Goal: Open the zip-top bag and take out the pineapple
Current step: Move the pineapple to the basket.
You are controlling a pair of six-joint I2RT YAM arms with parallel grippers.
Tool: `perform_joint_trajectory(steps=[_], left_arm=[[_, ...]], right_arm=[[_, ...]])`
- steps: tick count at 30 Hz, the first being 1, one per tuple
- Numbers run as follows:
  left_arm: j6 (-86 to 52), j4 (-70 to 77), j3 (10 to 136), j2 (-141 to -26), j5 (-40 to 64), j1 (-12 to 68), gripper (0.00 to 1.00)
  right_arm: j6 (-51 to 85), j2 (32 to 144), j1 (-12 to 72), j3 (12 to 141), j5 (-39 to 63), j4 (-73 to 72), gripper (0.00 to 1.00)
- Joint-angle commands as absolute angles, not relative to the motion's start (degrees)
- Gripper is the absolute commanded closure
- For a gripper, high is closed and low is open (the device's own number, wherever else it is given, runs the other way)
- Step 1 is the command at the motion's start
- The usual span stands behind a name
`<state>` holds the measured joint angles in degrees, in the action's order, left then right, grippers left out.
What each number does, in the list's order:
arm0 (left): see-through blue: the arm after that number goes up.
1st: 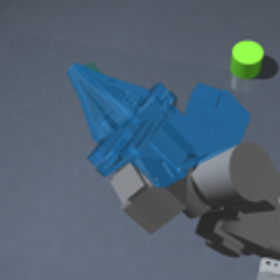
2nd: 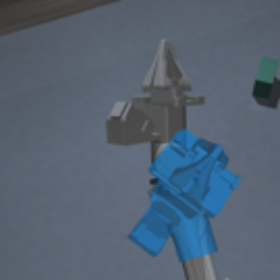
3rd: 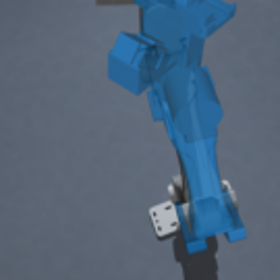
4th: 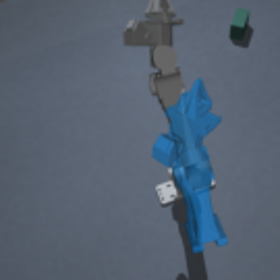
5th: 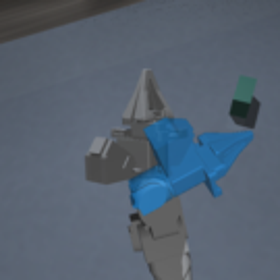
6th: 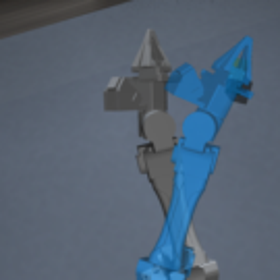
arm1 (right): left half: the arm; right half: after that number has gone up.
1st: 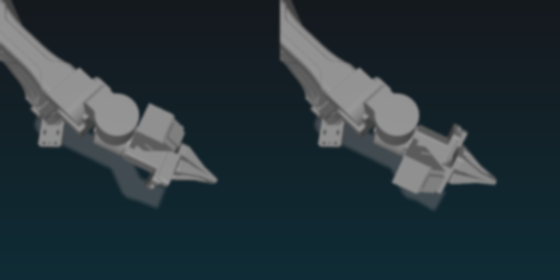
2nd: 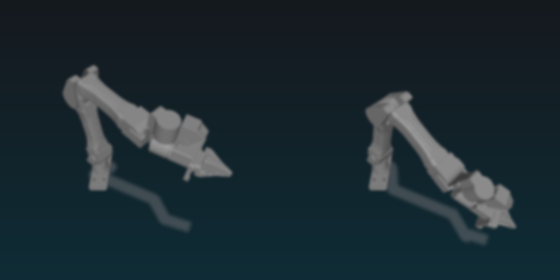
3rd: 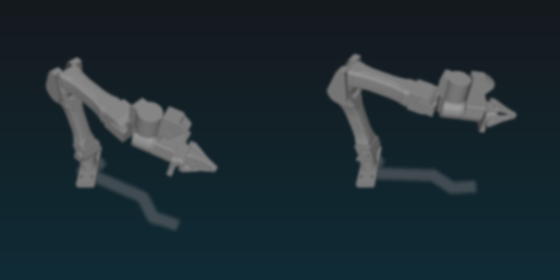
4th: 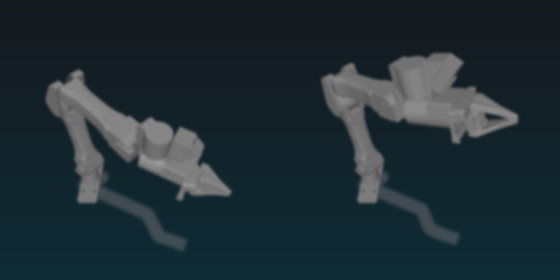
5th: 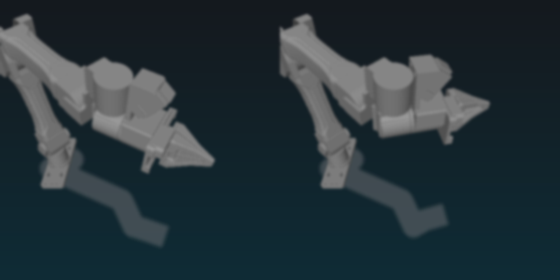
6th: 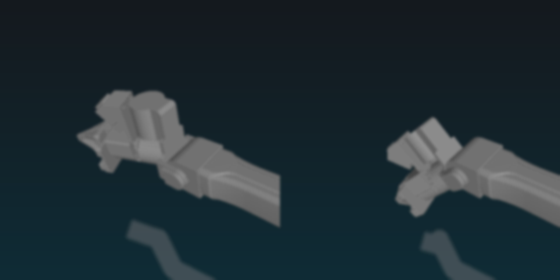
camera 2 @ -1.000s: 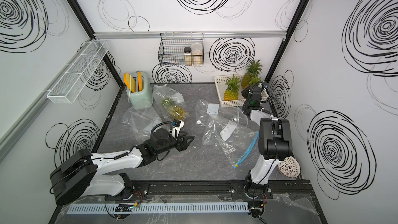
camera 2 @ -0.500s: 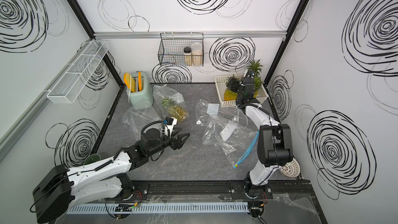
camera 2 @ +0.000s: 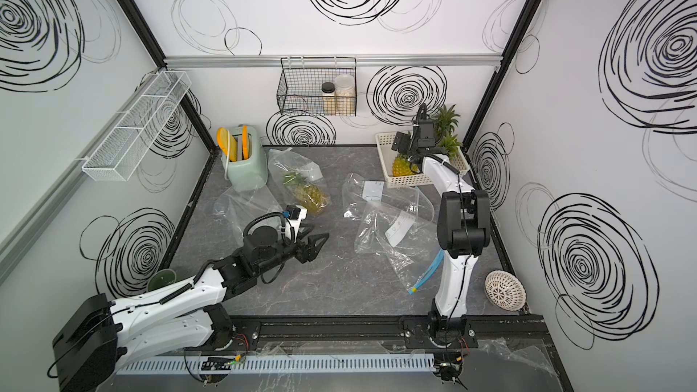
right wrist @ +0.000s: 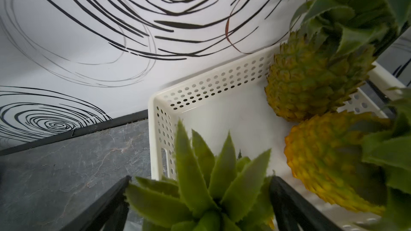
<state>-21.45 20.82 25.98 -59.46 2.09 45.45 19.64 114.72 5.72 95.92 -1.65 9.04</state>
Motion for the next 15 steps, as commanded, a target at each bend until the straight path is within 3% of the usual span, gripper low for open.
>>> perform_joint_trajectory(steps=[1, 4, 5, 7, 10, 13, 15], left_arm=[[-21.26, 22.62, 25.62, -59.56, 1.85, 45.09, 0.28], [-21.45, 22.65, 25.25, -59.33, 1.92, 45.00, 0.28], [-21.45, 22.67, 25.15, -59.25, 1.77, 45.03, 0.28], [-21.12, 22.34, 25.05, -59.33, 1.69, 45.00, 0.28], [-20.91, 22.39, 24.96, -59.58, 1.72, 44.64, 0.28], [-21.00, 22.84, 24.96, -60.19, 2.17, 44.26, 0.28], [-21.01, 23.14, 25.05, -60.61, 2.50, 44.12, 0.28]], right_arm=[[18.55, 115.78, 5.89, 96.35, -1.67, 11.79, 0.07], [18.44, 117.03, 5.54, 96.06, -1.48, 9.71, 0.19], [18.60, 117.44, 5.38, 96.15, -1.09, 9.49, 0.28], [19.22, 117.73, 5.19, 96.25, -0.67, 9.24, 0.56], [19.35, 117.68, 5.12, 95.85, -0.34, 8.46, 0.83], [19.25, 117.50, 4.70, 95.80, -0.45, 6.90, 0.97], [19.02, 117.26, 4.45, 95.71, -0.94, 4.77, 1.00]])
